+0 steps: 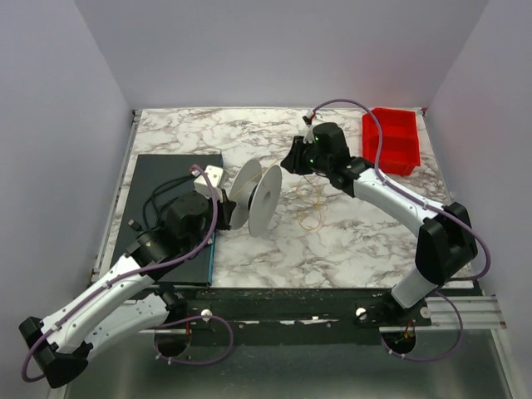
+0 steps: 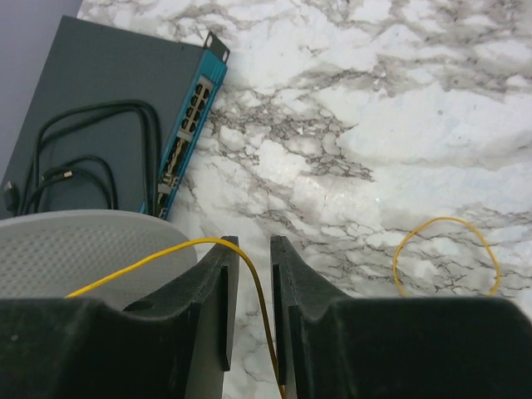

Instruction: Wrap the cables

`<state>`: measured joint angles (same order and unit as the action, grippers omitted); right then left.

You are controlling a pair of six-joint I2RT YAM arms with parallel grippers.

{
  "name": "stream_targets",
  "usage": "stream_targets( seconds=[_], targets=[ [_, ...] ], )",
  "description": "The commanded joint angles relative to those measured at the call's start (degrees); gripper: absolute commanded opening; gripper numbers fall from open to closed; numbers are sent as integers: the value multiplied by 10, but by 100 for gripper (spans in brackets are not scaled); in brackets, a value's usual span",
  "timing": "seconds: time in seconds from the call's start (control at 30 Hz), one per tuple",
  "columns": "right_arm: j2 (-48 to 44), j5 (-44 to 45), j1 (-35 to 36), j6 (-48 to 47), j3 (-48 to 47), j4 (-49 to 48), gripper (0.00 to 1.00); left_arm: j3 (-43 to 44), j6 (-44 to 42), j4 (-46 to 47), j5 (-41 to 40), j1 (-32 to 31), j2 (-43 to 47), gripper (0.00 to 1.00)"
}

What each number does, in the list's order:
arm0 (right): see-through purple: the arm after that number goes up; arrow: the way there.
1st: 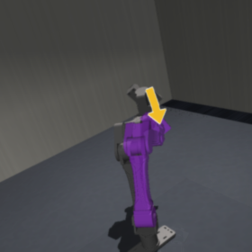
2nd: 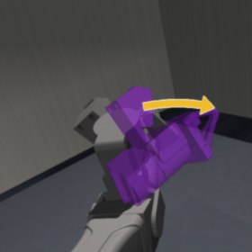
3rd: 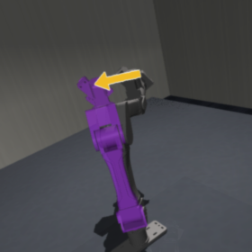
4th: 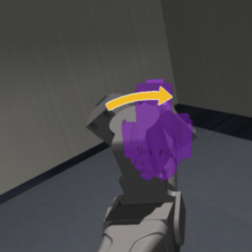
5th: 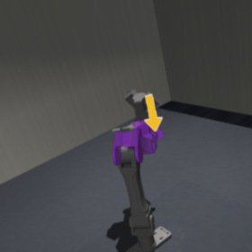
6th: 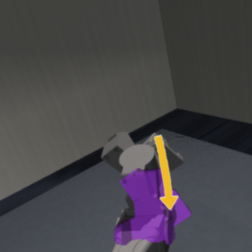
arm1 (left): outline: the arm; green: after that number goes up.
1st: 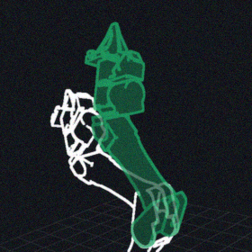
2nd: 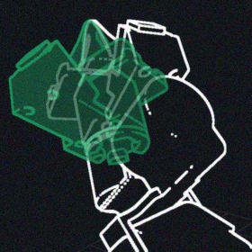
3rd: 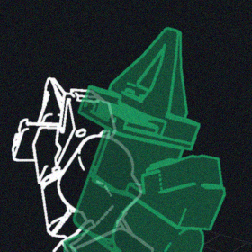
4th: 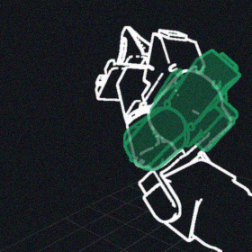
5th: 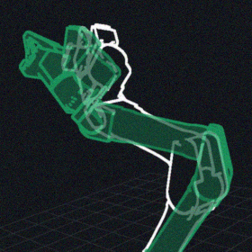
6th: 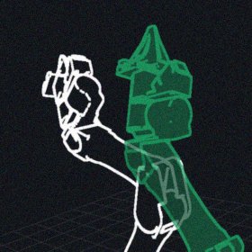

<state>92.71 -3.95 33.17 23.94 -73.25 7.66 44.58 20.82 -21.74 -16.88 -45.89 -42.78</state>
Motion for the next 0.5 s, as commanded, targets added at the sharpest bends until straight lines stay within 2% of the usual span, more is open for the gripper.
stream_targets(
  seconds=[0.0, 0.3, 0.47],
  targets=[
    [20, -74, -12, -1, 39, -53, 29, 44, 15, -1, 6, -1, 17, 0],
    [53, -244, -18, 82, 147, -236, 41, 126, 45, -36, -51, -1, -1, 0],
    [77, -294, -17, 143, 196, -344, 43, 157, 62, -47, -79, -1, -17, 0]
  ],
)
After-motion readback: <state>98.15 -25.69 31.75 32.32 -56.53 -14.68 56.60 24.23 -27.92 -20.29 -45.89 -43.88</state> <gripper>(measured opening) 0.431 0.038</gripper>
